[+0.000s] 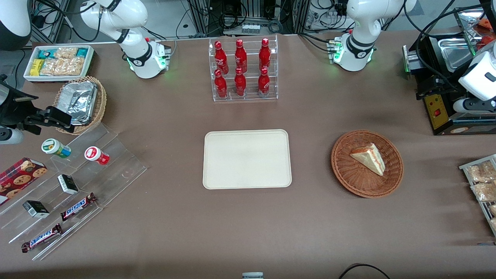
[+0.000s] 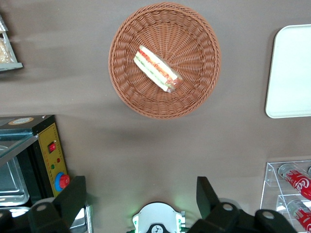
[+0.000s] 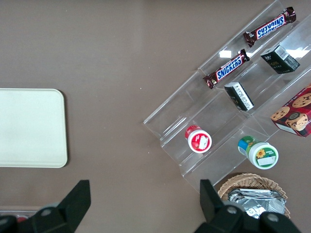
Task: Place sandwich from basket to tray
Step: 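Move the left gripper over the sandwich in the wicker basket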
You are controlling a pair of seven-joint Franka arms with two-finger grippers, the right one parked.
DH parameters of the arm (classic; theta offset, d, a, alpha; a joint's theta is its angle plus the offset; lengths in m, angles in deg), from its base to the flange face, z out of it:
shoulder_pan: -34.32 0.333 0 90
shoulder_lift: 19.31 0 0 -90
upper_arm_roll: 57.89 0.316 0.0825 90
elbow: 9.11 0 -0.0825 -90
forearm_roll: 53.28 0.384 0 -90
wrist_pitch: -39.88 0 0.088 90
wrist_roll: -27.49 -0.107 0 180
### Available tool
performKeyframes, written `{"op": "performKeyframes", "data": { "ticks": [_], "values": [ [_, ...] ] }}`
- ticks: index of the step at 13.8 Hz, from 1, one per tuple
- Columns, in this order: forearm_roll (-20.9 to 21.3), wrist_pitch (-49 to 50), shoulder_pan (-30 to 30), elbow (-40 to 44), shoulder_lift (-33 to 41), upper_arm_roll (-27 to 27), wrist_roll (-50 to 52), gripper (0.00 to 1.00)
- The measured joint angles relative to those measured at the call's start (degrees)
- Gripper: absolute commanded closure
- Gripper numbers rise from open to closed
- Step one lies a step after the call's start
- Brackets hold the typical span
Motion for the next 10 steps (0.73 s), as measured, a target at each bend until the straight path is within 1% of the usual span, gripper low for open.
{"op": "performKeyframes", "data": {
  "ticks": [4,6,8,10],
  "values": [
    [0.4,-2.2,0.0,-0.1,-1.0,0.1,0.0,0.00],
    [1.4,-4.2,0.1,-0.4,-3.3,0.3,1.8,0.00],
    [1.9,-9.4,0.1,-2.5,-6.0,0.5,7.2,0.00],
    [2.0,-17.4,0.1,-7.2,-7.6,0.5,16.5,0.00]
  ]
}}
